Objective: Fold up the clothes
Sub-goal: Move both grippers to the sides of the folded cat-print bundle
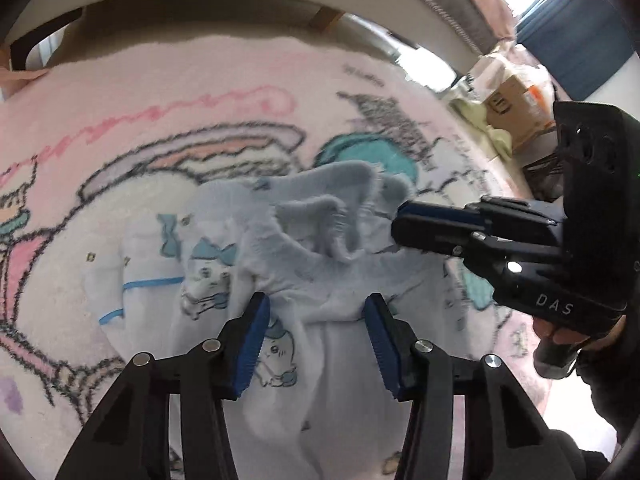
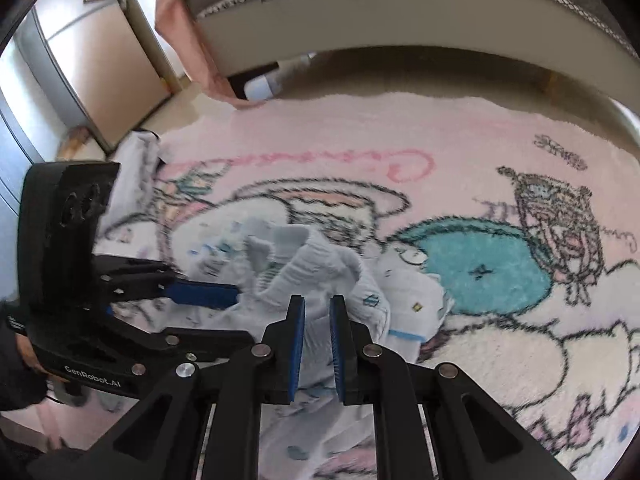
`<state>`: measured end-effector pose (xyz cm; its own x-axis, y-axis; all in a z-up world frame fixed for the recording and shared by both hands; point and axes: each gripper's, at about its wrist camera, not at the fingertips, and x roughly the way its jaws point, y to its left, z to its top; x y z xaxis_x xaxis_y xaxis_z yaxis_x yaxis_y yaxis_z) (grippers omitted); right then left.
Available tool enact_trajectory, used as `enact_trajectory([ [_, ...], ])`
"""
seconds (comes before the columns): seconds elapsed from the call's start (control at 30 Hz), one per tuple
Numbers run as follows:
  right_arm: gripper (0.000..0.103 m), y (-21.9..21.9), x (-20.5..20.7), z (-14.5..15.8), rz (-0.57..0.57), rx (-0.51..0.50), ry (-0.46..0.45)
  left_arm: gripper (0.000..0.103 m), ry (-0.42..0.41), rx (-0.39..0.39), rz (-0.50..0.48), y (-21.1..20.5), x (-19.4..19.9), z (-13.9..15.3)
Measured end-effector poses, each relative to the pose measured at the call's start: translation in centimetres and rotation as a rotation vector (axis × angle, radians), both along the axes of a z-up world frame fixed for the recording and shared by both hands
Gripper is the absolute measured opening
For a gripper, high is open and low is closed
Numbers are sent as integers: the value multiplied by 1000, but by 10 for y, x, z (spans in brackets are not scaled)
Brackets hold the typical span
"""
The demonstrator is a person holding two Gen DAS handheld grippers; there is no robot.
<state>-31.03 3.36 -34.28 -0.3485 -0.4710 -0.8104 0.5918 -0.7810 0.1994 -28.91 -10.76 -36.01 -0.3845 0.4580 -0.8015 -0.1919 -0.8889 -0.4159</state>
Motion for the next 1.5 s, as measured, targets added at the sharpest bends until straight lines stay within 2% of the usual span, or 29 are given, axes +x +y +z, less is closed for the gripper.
enact_trajectory([
  [0.13, 6, -5, -7, -12, 12, 116, 81, 46, -6, -10, 23, -14, 1, -4],
  [0.2, 6, -5, -12, -16, 2, 137, 100, 46, -6, -19, 26, -18, 2, -4],
  [0.33, 6, 0, -15, -8, -53, 121, 126, 46, 9, -115, 22, -18, 7, -1],
  [0.4, 10, 7, -14, 3, -119, 150, 169, 46, 10, -144, 34, -22, 10, 1],
  [0.47, 10, 15, -12, 15, -160, 156, 181, 46, 12, -111, 56, -29, 14, 6],
  [0.5, 10, 21, -10, 24, -167, 126, 176, 46, 25, -90, 66, -33, 16, 10],
  [0.6, 11, 34, 2, 44, -114, -33, 102, 46, 60, -26, 68, -40, 20, 25],
  [0.7, 11, 34, 19, 51, -33, -89, 66, 47, 53, 54, 11, -35, 16, 34],
  [0.83, 11, 26, 37, 41, 59, -60, 37, 47, 43, 131, -73, -20, 12, 40],
  [1.07, 10, 22, 51, 23, 93, -59, 30, 47, -107, 252, -187, 12, -7, 17],
  [1.17, 10, 29, 44, 8, 77, -86, -28, 47, -157, 243, -203, 17, -14, 5],
  [1.27, 10, 37, 40, -8, 64, -108, -87, 47, -188, 245, -174, 13, -24, -4],
  [1.43, 10, 35, 51, -28, 108, -33, -101, 47, -208, 257, -115, 2, -33, -11],
  [1.5, 10, 37, 54, -30, 110, -35, -107, 47, -203, 252, -89, -1, -35, -10],
])
